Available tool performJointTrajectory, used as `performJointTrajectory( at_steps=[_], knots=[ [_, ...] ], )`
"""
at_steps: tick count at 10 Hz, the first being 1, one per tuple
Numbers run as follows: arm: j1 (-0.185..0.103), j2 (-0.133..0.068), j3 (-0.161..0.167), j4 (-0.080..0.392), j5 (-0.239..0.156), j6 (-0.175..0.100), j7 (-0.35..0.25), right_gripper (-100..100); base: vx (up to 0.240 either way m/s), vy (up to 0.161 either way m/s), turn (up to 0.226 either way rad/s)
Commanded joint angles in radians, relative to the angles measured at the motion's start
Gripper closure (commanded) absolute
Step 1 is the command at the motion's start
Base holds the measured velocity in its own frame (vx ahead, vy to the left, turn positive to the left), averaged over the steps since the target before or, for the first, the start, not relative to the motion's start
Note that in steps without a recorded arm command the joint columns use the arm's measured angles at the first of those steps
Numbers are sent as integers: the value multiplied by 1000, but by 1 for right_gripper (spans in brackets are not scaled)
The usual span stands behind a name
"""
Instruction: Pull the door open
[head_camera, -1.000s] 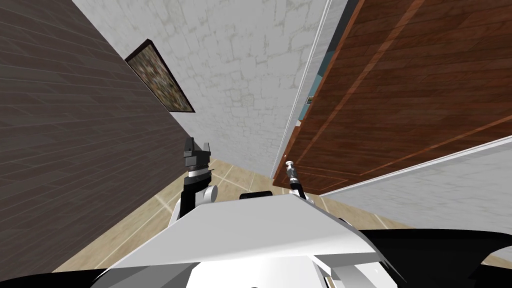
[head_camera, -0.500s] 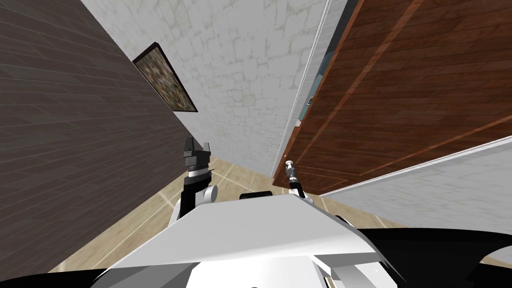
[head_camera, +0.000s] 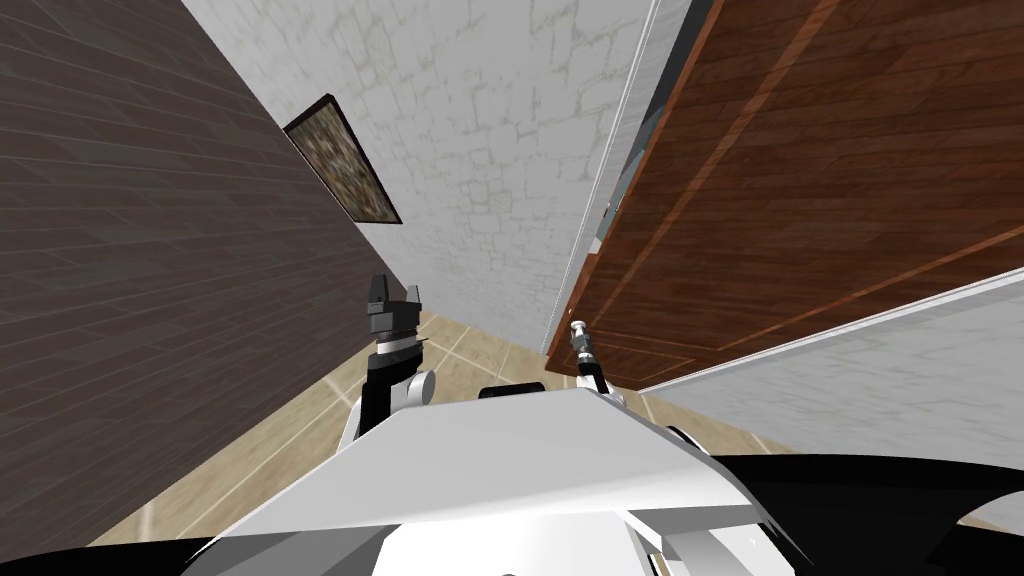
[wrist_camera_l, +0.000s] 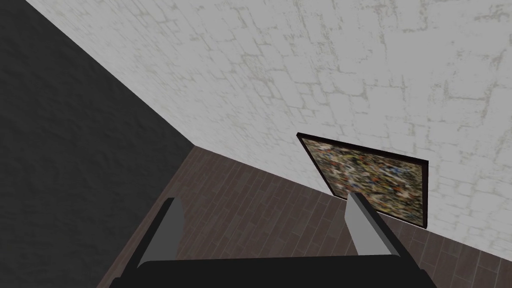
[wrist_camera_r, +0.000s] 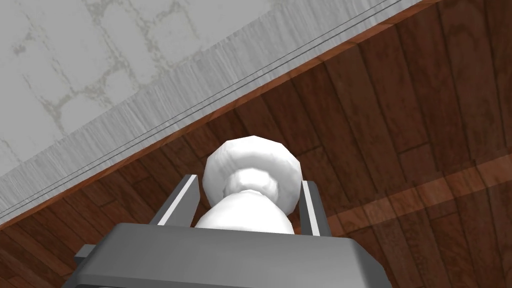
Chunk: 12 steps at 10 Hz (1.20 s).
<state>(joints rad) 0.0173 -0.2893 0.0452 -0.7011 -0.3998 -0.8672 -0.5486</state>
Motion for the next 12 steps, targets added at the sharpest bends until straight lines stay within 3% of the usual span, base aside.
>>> performJointTrajectory(
  at_steps=[1, 12],
  knots=[
    [1, 2, 1, 10, -4, 3, -28, 100, -32, -4, 21],
    [-45, 3, 13, 49, -39, 6, -311, 100, -41, -9, 31]
  ],
)
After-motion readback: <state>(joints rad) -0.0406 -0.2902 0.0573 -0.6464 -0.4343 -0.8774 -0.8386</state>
